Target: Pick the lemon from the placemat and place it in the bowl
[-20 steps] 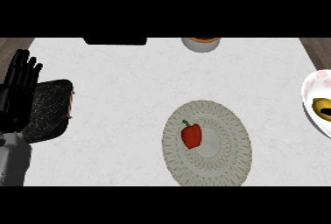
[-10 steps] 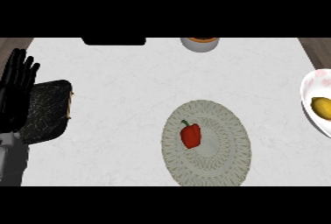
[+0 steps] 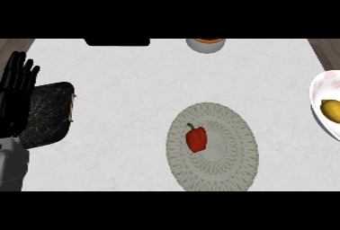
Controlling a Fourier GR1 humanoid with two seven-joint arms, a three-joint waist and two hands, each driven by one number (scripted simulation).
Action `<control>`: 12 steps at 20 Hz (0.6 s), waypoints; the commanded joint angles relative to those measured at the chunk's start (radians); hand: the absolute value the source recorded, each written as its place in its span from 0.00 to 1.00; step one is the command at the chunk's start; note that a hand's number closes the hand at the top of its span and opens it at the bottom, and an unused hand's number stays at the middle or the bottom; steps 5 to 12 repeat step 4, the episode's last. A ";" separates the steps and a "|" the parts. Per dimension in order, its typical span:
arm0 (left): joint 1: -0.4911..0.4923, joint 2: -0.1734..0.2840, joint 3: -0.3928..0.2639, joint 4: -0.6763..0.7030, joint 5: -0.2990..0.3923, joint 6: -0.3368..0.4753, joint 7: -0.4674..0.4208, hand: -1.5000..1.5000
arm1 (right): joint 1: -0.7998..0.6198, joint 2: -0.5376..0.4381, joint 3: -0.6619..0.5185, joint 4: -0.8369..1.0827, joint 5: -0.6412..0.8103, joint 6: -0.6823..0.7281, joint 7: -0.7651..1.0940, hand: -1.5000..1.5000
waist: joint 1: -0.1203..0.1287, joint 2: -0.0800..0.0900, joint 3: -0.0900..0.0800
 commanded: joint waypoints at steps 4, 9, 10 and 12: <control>0.007 0.015 0.014 0.006 0.010 -0.017 -0.003 0.50 | 0.135 -0.076 -0.058 0.124 -0.037 0.154 -0.158 0.00 | -0.005 0.000 0.004; 0.007 0.015 0.014 0.006 0.010 -0.017 -0.003 0.50 | 0.135 -0.076 -0.058 0.124 -0.037 0.154 -0.158 0.00 | -0.005 0.000 0.004; 0.007 0.015 0.014 0.006 0.010 -0.017 -0.003 0.50 | 0.135 -0.076 -0.058 0.124 -0.037 0.154 -0.158 0.00 | -0.005 0.000 0.004; 0.007 0.015 0.014 0.006 0.010 -0.017 -0.003 0.50 | 0.135 -0.076 -0.058 0.124 -0.037 0.154 -0.158 0.00 | -0.005 0.000 0.004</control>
